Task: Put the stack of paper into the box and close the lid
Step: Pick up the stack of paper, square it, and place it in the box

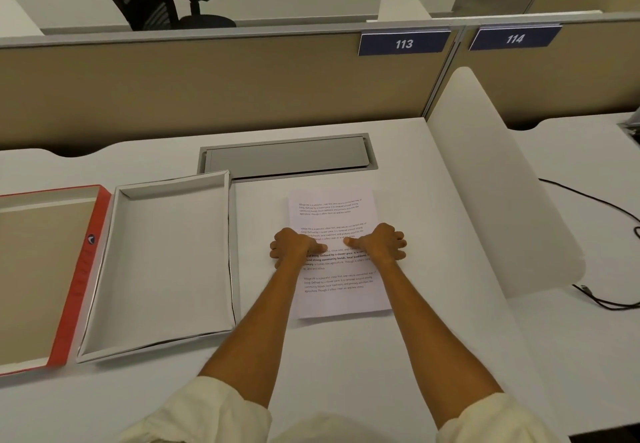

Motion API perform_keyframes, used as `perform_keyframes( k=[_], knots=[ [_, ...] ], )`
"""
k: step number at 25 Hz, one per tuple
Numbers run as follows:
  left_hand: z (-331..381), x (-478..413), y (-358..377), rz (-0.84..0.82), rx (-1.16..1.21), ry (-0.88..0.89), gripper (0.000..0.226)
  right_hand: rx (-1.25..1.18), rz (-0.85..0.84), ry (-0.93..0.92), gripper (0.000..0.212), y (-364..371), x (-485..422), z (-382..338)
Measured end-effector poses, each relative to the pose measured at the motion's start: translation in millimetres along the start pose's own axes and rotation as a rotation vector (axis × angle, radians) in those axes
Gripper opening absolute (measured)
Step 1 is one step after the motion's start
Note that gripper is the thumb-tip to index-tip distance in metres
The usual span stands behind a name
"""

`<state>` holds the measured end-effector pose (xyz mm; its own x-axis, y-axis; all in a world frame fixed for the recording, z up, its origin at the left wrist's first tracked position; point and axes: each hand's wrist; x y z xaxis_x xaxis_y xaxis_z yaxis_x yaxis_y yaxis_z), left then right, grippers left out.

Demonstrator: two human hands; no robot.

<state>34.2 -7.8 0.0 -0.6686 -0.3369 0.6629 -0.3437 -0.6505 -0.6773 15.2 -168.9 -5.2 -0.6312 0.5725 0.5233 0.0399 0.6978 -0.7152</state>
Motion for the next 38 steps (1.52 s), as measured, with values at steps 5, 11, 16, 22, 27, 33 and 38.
perform_keyframes(
  k=[5,11,16,22,27,33,38],
  knots=[
    [3,5,-1,0.028,-0.058,-0.015,0.088,-0.062,-0.027,-0.009,0.086,0,1,-3],
    [7,11,5,0.073,0.011,0.002,0.095,-0.181,-0.072,-0.049,0.091,-1,5,-2],
    [-2,9,4,0.045,0.168,0.081,0.086,-0.113,-0.035,-0.031,0.086,0,4,0],
    [-15,5,8,0.048,0.219,0.161,0.056,-0.171,-0.106,-0.100,0.085,-1,5,1],
    [-10,16,4,0.099,0.216,0.213,0.051,-0.185,-0.023,-0.113,0.089,-3,15,-2],
    [-5,39,-11,0.265,0.396,0.342,0.057,-0.336,0.164,-0.300,0.085,-24,34,-12],
    [-1,63,-18,0.337,0.631,0.504,0.056,-0.633,0.208,-0.448,0.073,-41,48,-14]
  ],
)
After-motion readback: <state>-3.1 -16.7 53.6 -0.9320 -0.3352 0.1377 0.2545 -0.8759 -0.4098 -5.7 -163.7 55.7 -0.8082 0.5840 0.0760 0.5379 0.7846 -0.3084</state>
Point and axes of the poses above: each hand's wrist, its own x-axis away from the middle knuckle, its own y-axis out of the palm, z = x × y, and after that the axes turned 8 degrees about -x, right-handed
